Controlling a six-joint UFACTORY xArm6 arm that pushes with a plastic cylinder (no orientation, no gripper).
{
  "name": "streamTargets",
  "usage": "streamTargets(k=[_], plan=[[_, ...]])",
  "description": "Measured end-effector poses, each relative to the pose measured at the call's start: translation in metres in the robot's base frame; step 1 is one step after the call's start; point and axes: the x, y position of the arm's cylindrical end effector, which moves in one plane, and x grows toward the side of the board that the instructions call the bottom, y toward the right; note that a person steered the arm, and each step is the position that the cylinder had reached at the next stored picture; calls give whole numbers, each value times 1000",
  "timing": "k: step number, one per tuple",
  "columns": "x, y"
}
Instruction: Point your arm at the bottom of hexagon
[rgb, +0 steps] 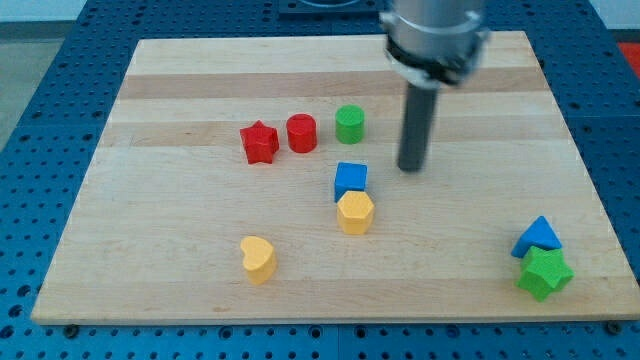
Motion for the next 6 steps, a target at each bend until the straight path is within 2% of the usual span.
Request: streamTargets(k=[1, 2, 3, 4, 5, 6], plan=[[74, -2], [111, -38], [112, -94], [114, -109], [71, -109], [-38, -108]])
